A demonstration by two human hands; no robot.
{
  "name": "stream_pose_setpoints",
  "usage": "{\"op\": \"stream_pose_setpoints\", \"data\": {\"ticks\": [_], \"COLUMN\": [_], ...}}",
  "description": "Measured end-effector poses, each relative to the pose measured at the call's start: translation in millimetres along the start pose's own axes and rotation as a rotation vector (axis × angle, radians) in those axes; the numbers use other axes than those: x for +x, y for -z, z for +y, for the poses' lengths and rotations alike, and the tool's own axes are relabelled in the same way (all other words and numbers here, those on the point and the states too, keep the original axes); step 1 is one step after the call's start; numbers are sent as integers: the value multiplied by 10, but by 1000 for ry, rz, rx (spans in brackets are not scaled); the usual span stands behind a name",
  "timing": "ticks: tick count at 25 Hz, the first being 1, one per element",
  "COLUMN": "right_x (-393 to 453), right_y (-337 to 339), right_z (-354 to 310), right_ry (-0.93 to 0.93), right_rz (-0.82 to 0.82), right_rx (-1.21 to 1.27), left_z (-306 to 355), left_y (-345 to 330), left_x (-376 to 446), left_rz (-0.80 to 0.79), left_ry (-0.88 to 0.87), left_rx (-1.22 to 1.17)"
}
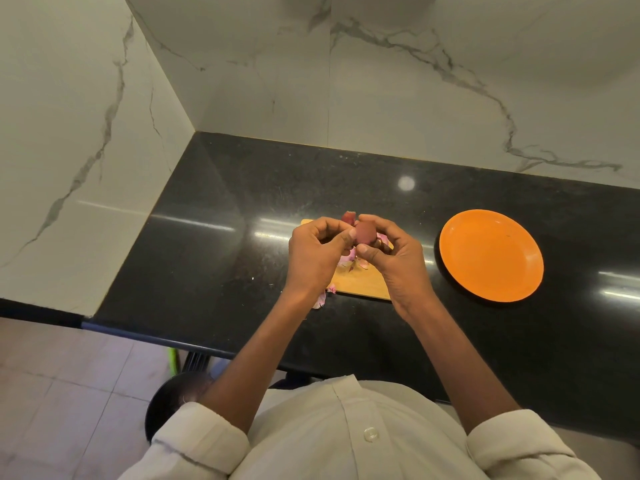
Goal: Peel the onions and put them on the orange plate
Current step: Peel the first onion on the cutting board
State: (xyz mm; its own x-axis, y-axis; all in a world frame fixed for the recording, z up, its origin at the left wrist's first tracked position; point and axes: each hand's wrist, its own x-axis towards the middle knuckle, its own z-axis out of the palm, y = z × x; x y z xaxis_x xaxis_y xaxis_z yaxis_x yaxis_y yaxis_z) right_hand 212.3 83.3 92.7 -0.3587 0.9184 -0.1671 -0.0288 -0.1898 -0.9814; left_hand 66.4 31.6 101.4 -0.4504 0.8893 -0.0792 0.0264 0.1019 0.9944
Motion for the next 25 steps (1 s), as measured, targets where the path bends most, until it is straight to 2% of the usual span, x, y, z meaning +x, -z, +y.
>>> {"op": "stream_pose_setpoints", "data": {"ticks": [2, 6, 11, 13, 15, 17, 20, 25], "right_x": [6, 27, 22, 5, 1, -4, -12, 18], "right_y": [-2, 30, 32, 19, 22, 20, 4, 40], "right_z": [11, 22, 3, 17, 24, 23, 6, 20], "right_ry": [-27, -123, -113, -105, -93, -95, -96, -71], "right_rz": [11, 5, 21, 9, 5, 2, 2, 35], "right_rx": [66, 361, 236, 170, 109, 79, 47, -17], "left_z": [-21, -131, -166, -122, -73, -51, -37, -67], "left_y": [16, 109, 136, 112, 113, 126, 126, 109], "left_x": [5, 42, 9, -19, -23, 0, 19, 35], "left_rz": [2, 81, -20, 8, 46, 31, 7, -7], "left_ry": [20, 95, 27, -42, -115, -158, -111, -161], "left_rx": [-30, -66, 135, 302, 372, 306, 158, 179]}}
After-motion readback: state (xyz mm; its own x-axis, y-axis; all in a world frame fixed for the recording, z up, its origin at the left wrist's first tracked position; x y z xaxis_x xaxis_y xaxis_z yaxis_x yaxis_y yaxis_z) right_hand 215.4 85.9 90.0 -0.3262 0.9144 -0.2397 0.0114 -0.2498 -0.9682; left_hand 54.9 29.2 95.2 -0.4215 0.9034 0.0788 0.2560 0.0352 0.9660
